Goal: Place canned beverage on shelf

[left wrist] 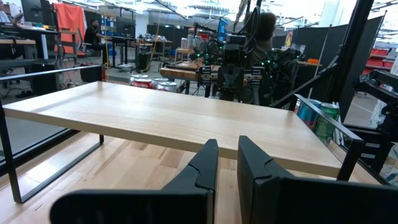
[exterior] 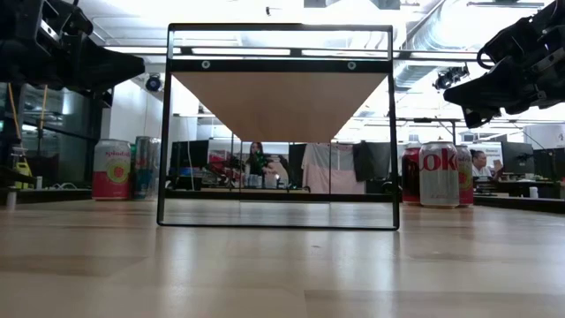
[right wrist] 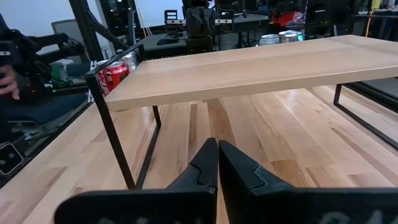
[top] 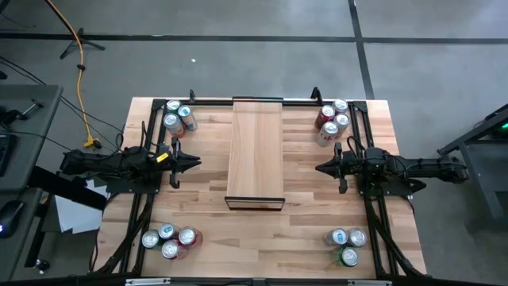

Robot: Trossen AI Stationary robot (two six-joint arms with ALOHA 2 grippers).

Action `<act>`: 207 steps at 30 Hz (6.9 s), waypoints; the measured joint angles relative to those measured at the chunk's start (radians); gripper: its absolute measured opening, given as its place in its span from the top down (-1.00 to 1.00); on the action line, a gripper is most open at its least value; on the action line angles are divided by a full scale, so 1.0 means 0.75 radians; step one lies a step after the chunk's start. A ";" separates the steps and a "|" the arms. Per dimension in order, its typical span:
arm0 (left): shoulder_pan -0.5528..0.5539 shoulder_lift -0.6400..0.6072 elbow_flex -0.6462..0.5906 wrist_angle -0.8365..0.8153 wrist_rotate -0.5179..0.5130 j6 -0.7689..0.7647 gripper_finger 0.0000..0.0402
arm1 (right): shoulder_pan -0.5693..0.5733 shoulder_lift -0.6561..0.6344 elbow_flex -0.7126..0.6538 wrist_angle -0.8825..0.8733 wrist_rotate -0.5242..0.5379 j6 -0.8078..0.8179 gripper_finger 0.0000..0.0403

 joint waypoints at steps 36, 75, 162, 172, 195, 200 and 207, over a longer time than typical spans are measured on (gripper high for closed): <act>0.261 1.098 1.233 -0.598 -0.802 0.043 -0.25 | 0.000 0.000 0.000 0.001 0.000 -0.001 1.00; 1.296 2.023 1.701 -1.602 -0.039 -0.269 -0.38 | 0.000 0.000 0.000 0.000 0.000 0.000 1.00; 1.282 2.227 1.700 -1.608 0.172 -0.351 -0.14 | 0.000 0.000 0.000 0.000 0.000 0.000 1.00; 1.285 2.165 1.757 -1.717 0.164 -0.268 0.16 | 0.000 0.000 0.000 0.000 0.000 -0.001 1.00; 0.835 2.289 3.079 -2.151 0.208 0.042 0.16 | 0.000 0.001 0.000 0.000 0.000 -0.001 1.00; 0.741 2.423 3.115 -2.154 0.203 0.069 0.16 | 0.000 0.001 0.000 0.000 0.000 -0.001 1.00; 0.707 2.532 3.115 -2.151 0.295 0.106 0.16 | 0.000 0.001 0.000 0.000 0.000 -0.001 1.00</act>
